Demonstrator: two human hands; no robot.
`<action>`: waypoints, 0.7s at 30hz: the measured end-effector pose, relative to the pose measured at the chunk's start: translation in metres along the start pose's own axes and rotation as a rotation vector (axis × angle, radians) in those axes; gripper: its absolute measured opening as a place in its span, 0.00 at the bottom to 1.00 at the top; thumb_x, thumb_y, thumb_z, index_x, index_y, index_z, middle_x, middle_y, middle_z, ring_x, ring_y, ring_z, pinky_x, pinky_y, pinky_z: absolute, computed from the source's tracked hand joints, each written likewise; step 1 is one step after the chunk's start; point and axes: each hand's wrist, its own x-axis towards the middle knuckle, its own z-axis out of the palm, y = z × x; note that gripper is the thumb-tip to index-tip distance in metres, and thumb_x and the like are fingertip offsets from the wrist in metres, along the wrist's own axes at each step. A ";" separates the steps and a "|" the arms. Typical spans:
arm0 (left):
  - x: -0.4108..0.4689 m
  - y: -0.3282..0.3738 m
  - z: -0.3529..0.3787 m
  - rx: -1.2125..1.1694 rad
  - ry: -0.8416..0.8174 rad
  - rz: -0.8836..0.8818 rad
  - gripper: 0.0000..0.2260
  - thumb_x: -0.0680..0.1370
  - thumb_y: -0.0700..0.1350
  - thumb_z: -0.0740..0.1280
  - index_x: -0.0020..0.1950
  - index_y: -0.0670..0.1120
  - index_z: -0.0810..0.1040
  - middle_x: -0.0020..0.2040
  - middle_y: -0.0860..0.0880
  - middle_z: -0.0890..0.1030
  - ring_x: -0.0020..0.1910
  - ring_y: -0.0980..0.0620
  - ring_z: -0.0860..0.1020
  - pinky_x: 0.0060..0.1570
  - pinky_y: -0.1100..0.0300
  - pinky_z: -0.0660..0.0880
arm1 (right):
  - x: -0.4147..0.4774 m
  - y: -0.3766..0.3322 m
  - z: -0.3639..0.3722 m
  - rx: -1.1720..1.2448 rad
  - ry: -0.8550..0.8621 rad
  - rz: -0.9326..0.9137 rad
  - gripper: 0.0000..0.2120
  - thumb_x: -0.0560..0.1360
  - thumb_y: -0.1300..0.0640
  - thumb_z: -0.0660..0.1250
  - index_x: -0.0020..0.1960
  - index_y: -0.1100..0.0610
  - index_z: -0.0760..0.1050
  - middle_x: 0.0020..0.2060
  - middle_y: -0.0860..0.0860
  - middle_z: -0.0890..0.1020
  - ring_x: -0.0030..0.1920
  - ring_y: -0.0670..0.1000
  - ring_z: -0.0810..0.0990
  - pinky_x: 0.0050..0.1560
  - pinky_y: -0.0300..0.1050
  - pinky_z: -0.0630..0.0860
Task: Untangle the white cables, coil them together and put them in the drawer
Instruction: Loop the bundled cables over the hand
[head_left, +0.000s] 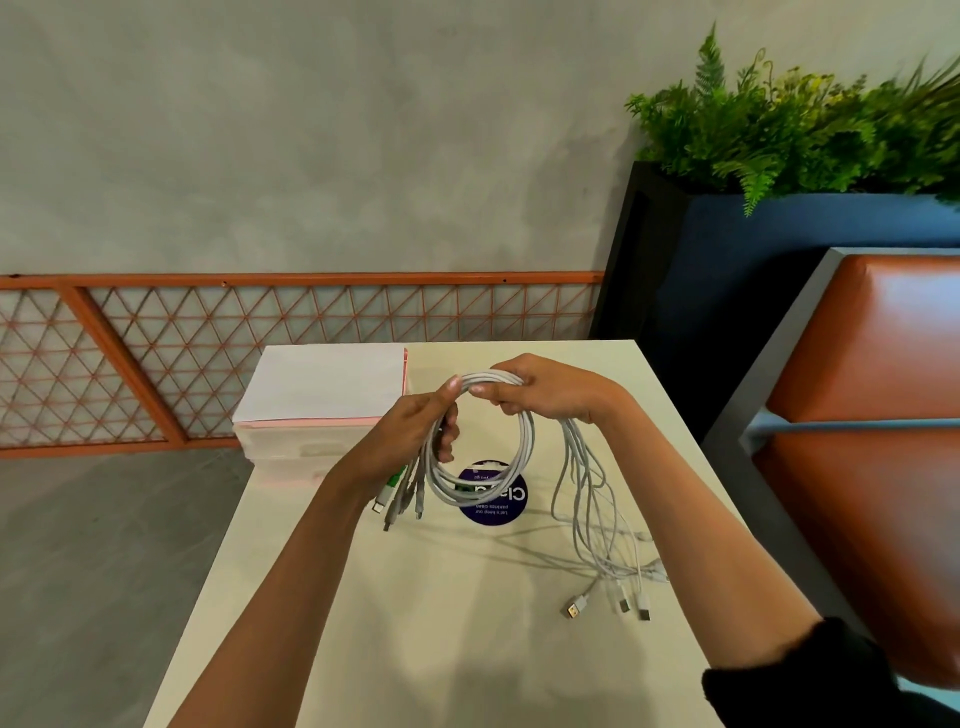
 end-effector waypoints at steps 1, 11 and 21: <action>-0.001 -0.001 0.003 -0.018 0.008 -0.004 0.20 0.77 0.61 0.58 0.37 0.45 0.69 0.27 0.52 0.67 0.26 0.55 0.67 0.34 0.61 0.75 | 0.001 0.000 0.000 -0.008 0.002 0.005 0.12 0.78 0.47 0.63 0.38 0.50 0.72 0.29 0.45 0.71 0.30 0.43 0.68 0.39 0.41 0.66; 0.008 0.002 -0.007 -0.171 0.189 0.138 0.19 0.81 0.55 0.58 0.34 0.48 0.60 0.28 0.51 0.56 0.25 0.54 0.55 0.24 0.64 0.56 | -0.005 0.057 0.015 0.250 0.262 -0.093 0.13 0.77 0.58 0.66 0.50 0.69 0.71 0.39 0.56 0.77 0.34 0.44 0.77 0.39 0.35 0.74; 0.020 -0.010 -0.024 -0.239 0.364 0.161 0.20 0.82 0.54 0.57 0.33 0.48 0.59 0.26 0.51 0.57 0.24 0.55 0.55 0.25 0.64 0.55 | -0.019 0.080 0.050 0.533 0.153 0.143 0.24 0.80 0.38 0.48 0.35 0.54 0.65 0.27 0.48 0.58 0.25 0.45 0.55 0.24 0.36 0.55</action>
